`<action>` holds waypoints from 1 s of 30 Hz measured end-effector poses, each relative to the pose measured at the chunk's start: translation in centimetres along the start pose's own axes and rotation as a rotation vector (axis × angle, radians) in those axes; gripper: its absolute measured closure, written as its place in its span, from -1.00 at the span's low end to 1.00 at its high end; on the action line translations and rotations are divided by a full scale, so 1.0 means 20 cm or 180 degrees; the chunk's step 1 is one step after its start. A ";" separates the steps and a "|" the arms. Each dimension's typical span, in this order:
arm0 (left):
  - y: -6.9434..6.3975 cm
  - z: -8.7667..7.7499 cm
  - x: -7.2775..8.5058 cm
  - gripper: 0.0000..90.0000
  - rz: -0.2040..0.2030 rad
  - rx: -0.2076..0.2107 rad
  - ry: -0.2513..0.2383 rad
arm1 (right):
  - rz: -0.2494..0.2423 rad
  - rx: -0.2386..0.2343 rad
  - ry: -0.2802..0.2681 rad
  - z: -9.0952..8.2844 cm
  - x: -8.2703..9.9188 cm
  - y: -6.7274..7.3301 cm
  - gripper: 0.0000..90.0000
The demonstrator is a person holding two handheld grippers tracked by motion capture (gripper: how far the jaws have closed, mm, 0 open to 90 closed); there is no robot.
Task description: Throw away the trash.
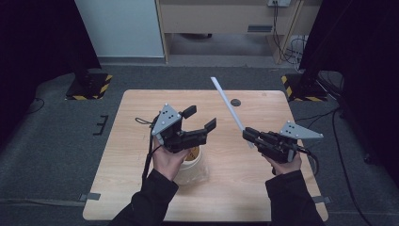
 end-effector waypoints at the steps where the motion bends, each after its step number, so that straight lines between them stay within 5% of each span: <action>1: 0.00 0.01 0.00 -0.55 -0.0031 0.0004 0.0011 | -0.0002 -0.0008 0.0006 0.00 0.00 0.00 0.75; 19: -0.07 0.20 0.02 -0.34 -0.0131 0.0084 0.0070 | -0.0053 -0.0153 0.0070 0.04 0.04 0.04 0.75; 30: -0.08 0.24 0.04 0.17 -0.0173 0.0063 0.0153 | -0.0048 -0.0249 0.0063 0.05 0.05 0.06 0.75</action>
Point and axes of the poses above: each handheld gripper's, and its own axes: z roughly forward along the jaws, x roughly out of its underside, y roughly to its left, the point moved 7 cm from there along z, roughly forward along the jaws, and after that the axes turned 8 degrees about z, right-handed, at the moved point
